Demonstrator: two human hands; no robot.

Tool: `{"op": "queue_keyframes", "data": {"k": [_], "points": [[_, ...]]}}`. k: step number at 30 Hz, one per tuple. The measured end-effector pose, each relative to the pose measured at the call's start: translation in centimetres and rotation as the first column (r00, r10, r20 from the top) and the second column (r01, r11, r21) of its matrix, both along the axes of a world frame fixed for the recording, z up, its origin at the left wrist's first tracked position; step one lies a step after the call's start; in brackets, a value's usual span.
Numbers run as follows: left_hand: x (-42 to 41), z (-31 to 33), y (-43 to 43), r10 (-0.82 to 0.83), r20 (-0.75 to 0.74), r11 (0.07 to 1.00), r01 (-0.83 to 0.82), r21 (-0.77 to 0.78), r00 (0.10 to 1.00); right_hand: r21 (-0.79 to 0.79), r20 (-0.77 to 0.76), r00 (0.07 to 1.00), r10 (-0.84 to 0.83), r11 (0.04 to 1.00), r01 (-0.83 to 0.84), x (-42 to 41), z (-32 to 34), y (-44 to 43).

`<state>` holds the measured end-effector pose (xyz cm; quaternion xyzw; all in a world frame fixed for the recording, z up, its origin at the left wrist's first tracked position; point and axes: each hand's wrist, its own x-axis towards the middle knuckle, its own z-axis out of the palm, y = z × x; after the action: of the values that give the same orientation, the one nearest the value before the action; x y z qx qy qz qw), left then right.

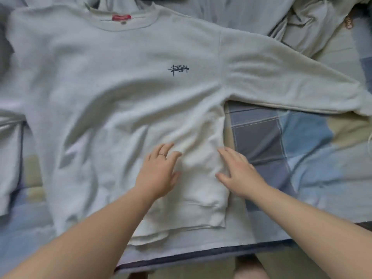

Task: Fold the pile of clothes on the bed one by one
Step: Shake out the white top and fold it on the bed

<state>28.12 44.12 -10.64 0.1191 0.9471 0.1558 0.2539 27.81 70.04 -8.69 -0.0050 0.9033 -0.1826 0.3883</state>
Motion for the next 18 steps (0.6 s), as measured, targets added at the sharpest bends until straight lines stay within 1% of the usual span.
{"op": "queue_keyframes", "data": {"k": [2,4,6,8,10,12,14,15,18], "points": [[3.4,0.2,-4.2,-0.044,0.149,0.996,0.054,-0.066,0.988,0.094,0.100,0.992,-0.071,0.994,0.061,2.9,-0.2,-2.7],[6.6,0.2,-7.0,-0.123,0.226,0.985,0.147,-0.090,0.966,0.167,0.160,0.978,-0.133,0.980,0.106,5.8,-0.7,-4.4],[9.1,-0.1,-8.1,-0.201,0.210,0.974,0.219,-0.065,0.957,0.203,0.181,0.971,-0.157,0.972,0.119,8.2,-1.3,-5.0],[10.9,-0.7,-7.8,-0.259,0.172,0.961,0.271,-0.049,0.951,0.224,0.179,0.975,-0.133,0.970,0.091,9.6,-1.9,-5.2],[12.4,-1.5,-6.6,-0.278,0.151,0.953,0.292,-0.082,0.949,0.247,0.130,0.987,-0.093,0.967,0.058,10.6,-2.3,-5.0],[13.5,-2.3,-5.4,-0.245,0.132,0.958,0.261,-0.122,0.961,0.255,0.009,0.999,-0.048,0.966,0.044,11.6,-2.7,-4.6],[13.9,-2.9,-4.7,-0.198,0.089,0.970,0.208,-0.124,0.976,0.246,-0.125,0.992,0.000,0.969,0.031,12.5,-3.2,-4.3],[13.7,-3.1,-4.5,-0.180,0.068,0.975,0.187,-0.117,0.981,0.237,-0.166,0.986,0.023,0.971,0.018,13.0,-3.5,-4.0],[13.2,-3.1,-4.5,-0.126,0.070,0.990,0.130,-0.060,0.990,0.192,-0.202,0.979,0.023,0.981,0.017,14.1,-3.9,-3.2]]}}
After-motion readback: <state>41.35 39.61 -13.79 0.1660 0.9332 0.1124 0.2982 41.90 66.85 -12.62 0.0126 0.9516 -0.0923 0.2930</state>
